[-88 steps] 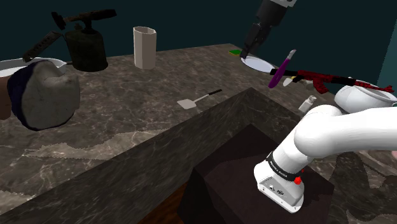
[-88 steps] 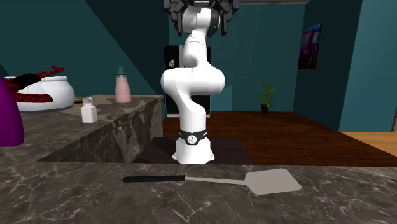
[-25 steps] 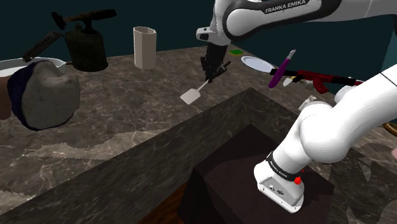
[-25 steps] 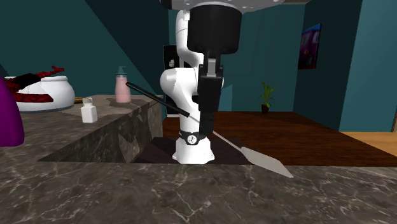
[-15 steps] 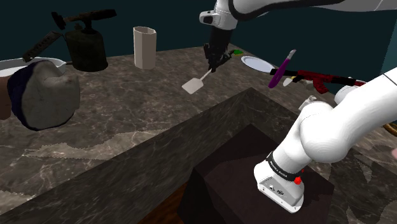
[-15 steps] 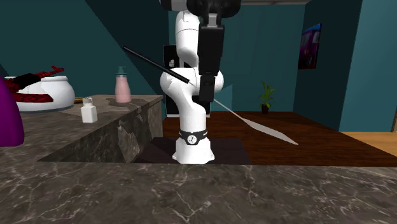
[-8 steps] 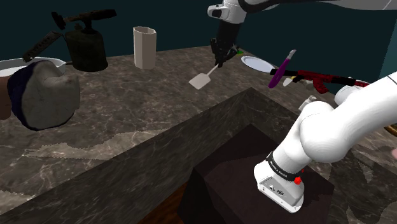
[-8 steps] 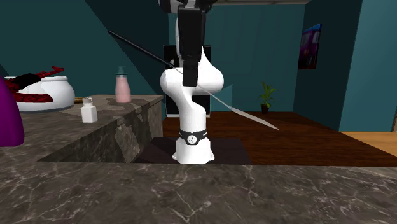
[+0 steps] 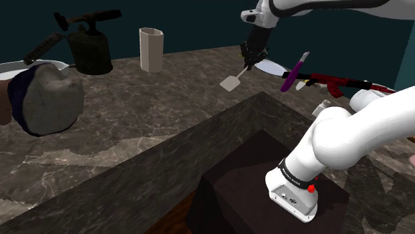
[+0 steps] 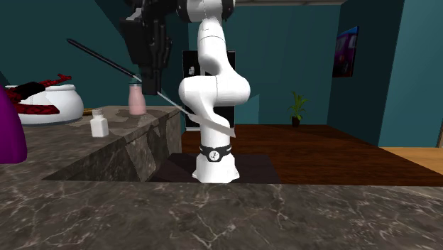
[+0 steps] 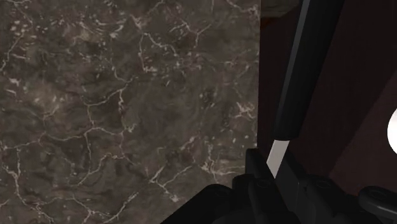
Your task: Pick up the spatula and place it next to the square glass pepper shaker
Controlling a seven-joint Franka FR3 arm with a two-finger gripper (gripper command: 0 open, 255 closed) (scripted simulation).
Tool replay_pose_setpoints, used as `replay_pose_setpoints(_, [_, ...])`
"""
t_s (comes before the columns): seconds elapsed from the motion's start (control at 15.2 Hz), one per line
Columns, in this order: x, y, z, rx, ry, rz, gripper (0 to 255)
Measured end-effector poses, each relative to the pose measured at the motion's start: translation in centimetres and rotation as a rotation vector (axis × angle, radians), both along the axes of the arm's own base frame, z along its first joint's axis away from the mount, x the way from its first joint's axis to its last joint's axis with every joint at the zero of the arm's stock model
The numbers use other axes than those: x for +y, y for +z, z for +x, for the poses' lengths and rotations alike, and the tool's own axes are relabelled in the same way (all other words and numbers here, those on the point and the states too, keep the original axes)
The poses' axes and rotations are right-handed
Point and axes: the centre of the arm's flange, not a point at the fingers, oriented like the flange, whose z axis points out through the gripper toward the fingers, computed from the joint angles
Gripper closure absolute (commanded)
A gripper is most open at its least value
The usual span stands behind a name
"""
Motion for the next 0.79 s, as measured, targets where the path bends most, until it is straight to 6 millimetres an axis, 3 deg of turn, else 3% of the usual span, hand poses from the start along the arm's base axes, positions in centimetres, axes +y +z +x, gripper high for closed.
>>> replay_pose_setpoints(0.79, [-15.3, 0.2, -4.6, 0.0, 0.001, 0.0, 255])
